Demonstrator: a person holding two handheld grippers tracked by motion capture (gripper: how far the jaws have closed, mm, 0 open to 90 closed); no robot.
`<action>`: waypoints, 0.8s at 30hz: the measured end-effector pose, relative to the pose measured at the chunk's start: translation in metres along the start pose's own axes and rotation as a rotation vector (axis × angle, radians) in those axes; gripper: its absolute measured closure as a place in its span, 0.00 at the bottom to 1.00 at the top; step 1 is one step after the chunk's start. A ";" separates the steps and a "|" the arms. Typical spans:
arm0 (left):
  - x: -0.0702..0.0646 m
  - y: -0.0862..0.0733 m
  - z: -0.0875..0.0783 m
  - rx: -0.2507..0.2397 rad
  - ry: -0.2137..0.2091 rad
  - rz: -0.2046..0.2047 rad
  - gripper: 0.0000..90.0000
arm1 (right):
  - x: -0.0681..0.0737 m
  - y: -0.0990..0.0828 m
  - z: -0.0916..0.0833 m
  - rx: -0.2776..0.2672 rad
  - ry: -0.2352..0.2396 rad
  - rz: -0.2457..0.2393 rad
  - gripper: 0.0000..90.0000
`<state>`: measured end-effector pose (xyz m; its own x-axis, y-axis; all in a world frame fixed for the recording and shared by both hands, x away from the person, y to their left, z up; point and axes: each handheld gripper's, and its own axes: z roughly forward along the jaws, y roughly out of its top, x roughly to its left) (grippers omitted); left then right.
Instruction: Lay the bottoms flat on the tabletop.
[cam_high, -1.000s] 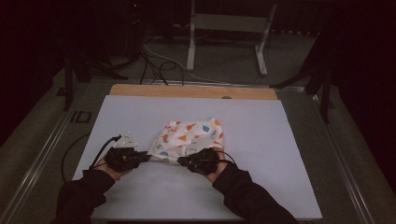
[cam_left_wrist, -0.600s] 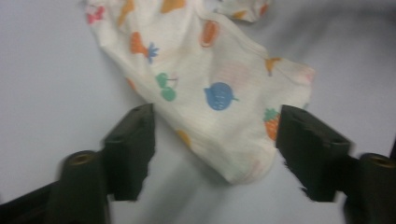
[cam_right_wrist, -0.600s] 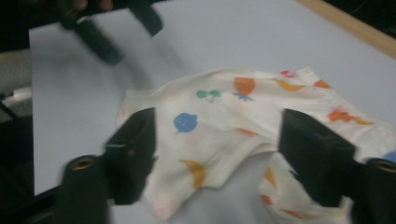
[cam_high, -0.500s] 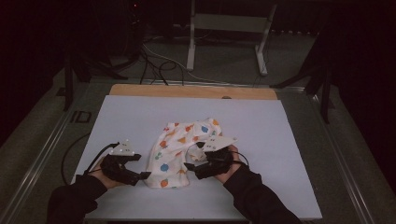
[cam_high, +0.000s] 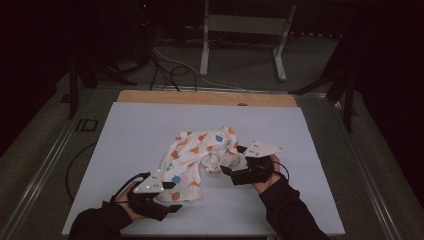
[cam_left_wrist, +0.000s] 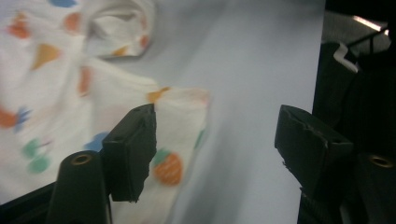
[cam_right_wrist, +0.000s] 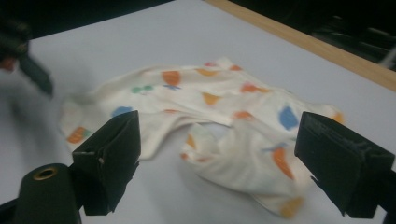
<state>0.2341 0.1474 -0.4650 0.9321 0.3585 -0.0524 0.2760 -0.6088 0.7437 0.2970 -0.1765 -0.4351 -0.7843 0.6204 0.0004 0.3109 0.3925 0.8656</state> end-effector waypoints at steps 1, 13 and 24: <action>0.000 0.000 0.000 0.000 0.000 0.000 0.37 | 0.000 0.000 0.000 0.000 0.000 0.000 0.16; -0.008 0.013 0.062 0.063 -0.021 0.016 0.55 | -0.025 -0.023 -0.022 0.009 -0.135 0.061 0.17; 0.005 0.007 0.082 0.115 0.065 0.010 0.77 | -0.034 -0.034 -0.021 0.032 -0.169 0.073 0.17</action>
<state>0.2598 0.0871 -0.5146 0.9190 0.3943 0.0007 0.2948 -0.6883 0.6628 0.3014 -0.2251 -0.4538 -0.6584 0.7522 -0.0238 0.3826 0.3618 0.8501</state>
